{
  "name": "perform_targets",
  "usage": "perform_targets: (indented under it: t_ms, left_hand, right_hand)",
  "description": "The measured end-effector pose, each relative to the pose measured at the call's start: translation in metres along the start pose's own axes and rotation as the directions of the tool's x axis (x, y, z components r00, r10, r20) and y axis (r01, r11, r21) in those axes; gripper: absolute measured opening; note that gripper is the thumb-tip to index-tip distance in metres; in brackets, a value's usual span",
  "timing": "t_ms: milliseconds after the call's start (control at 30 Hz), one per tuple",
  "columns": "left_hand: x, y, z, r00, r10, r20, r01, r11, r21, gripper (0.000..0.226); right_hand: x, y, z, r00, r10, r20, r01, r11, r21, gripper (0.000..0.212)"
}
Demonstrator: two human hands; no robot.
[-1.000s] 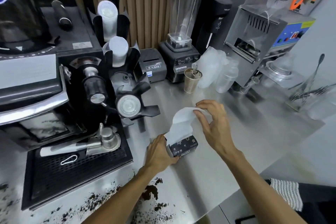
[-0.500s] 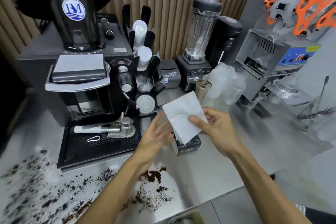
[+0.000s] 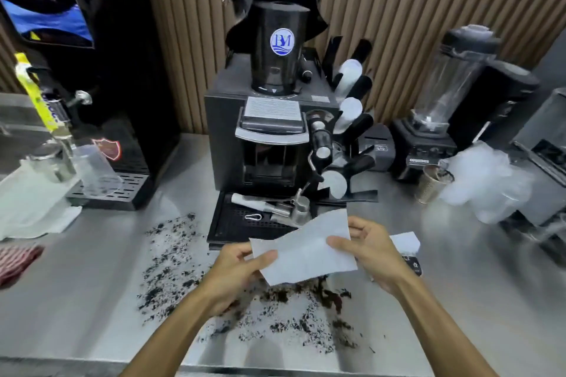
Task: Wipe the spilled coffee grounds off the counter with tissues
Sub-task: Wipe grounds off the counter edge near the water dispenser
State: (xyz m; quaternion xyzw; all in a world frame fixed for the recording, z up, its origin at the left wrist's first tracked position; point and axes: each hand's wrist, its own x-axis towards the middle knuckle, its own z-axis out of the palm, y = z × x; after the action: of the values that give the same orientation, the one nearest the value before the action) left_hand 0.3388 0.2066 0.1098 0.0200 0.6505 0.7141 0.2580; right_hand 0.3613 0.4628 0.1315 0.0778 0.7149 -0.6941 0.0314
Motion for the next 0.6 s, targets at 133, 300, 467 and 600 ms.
perform_targets:
  t_ms: [133, 300, 467, 600]
  left_hand:
    - [-0.014, -0.006, -0.069, 0.997, -0.047, -0.068, 0.054, 0.993, 0.109, 0.013]
    - [-0.009, -0.005, -0.167, 0.970, -0.080, -0.228, 0.091, 0.995, 0.036, 0.026]
    - [0.020, 0.003, -0.257, 0.962, -0.049, -0.268, 0.073, 0.994, 0.079, 0.015]
    - [0.070, 0.011, -0.303, 0.915, 0.163, -0.368, 0.064, 0.844, 0.533, 0.028]
  right_hand:
    - [0.032, 0.005, 0.061, 0.982, -0.013, 0.188, 0.037, 0.991, -0.126, 0.030]
    - [0.087, 0.023, 0.145, 0.964, 0.048, 0.262, 0.044, 0.941, -0.337, 0.036]
    - [0.145, 0.033, 0.230, 0.890, 0.312, 0.331, -0.302, 0.950, -0.083, 0.015]
    - [0.196, 0.039, 0.280, 0.954, 0.126, 0.273, -0.009, 0.920, -0.393, 0.030]
